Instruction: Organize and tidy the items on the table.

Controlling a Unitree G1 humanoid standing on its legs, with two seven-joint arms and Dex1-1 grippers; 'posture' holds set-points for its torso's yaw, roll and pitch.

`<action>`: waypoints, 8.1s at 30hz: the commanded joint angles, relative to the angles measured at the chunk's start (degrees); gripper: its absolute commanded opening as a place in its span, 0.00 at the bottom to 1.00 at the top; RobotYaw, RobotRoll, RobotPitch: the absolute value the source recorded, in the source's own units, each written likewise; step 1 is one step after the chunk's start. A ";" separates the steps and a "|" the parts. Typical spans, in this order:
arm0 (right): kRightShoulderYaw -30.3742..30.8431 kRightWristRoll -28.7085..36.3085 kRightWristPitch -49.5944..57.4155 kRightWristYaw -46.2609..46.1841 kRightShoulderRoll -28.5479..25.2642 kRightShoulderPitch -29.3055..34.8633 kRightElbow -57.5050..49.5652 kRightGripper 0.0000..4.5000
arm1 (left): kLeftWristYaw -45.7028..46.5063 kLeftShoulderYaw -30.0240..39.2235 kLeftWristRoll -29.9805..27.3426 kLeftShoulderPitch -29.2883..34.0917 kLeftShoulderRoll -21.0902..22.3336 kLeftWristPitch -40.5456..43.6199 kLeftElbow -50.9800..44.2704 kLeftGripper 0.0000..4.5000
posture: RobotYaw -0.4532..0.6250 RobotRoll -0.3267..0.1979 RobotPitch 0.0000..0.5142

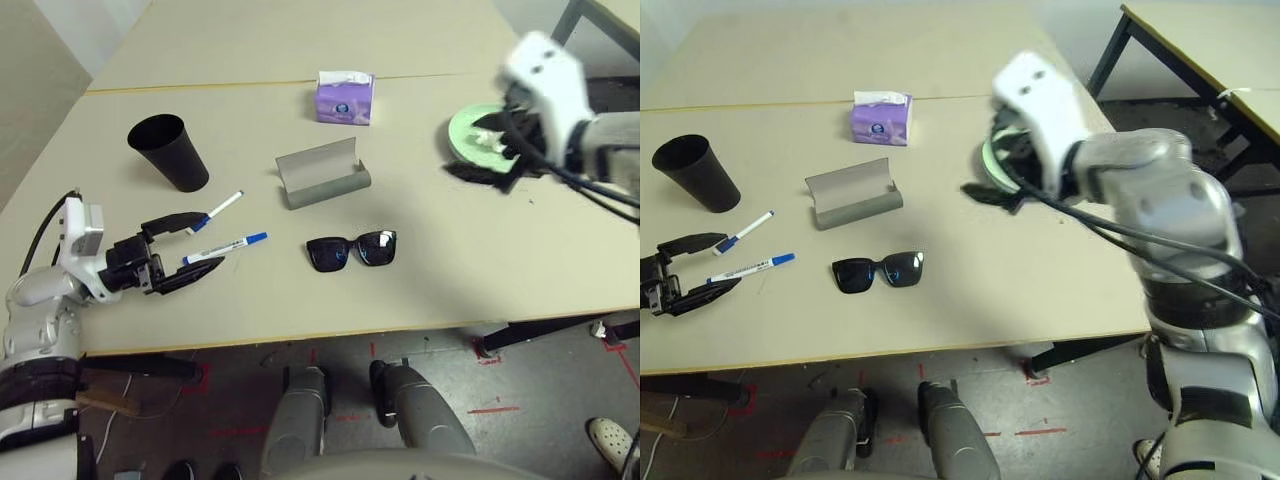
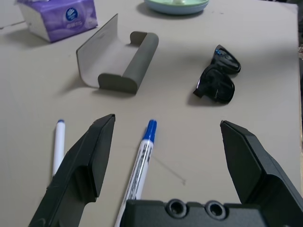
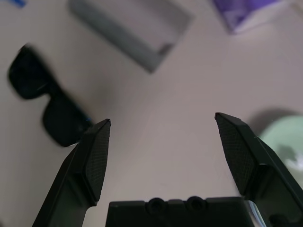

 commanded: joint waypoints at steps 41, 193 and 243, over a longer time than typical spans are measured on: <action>27.37 -10.74 -9.57 -4.23 23.79 -1.11 17.90 0.99 | -0.96 -0.11 1.55 -2.68 -1.09 -5.29 7.24 1.00 | 0.38 0.62 0.42; -15.83 -11.64 -18.36 19.68 17.84 1.52 16.25 0.99 | 3.33 -0.15 0.57 -2.96 -3.10 -1.65 3.10 1.00 | 0.37 0.62 0.43; -29.14 12.42 -63.59 13.80 13.45 46.70 19.02 1.00 | 35.33 -9.26 23.31 -30.82 -10.61 -12.68 35.10 0.01 | 0.27 0.62 0.37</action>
